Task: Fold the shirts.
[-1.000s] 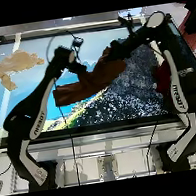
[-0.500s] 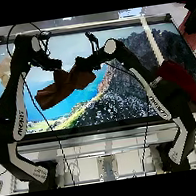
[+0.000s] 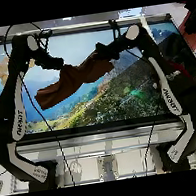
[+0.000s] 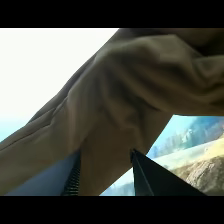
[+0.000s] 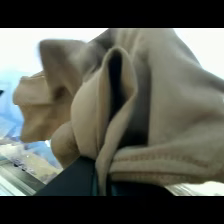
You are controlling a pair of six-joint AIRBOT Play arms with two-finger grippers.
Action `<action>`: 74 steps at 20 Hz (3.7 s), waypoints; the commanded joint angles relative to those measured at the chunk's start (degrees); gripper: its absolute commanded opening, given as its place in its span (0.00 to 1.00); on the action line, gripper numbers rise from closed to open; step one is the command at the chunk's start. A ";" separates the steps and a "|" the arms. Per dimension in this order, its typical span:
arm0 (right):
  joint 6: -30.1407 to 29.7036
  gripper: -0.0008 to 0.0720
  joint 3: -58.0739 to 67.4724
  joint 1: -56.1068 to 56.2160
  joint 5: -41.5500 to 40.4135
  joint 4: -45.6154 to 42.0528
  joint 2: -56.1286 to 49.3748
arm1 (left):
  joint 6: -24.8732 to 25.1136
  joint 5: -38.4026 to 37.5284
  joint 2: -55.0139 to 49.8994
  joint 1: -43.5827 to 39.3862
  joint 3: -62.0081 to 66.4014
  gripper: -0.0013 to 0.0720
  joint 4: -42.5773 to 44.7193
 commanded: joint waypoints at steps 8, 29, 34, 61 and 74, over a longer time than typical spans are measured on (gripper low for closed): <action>-2.75 0.06 0.04 -14.73 26.64 -9.16 2.91 | 0.09 -1.25 -5.14 -0.33 -0.02 0.51 -11.87; -7.56 0.06 -0.07 -8.85 17.92 4.39 8.55 | -3.26 6.34 -18.05 -18.99 2.89 0.04 -14.21; -4.66 0.06 -0.11 0.35 5.07 1.66 6.99 | -7.50 -1.79 -10.10 -9.25 4.28 0.03 9.33; -4.11 0.87 -6.93 -3.65 17.27 -5.35 -11.32 | -4.00 -4.33 -3.41 0.42 1.22 0.04 8.76; -7.52 0.83 -10.23 -2.58 6.60 9.62 -15.87 | -4.02 -4.42 -3.41 0.39 1.22 0.04 8.52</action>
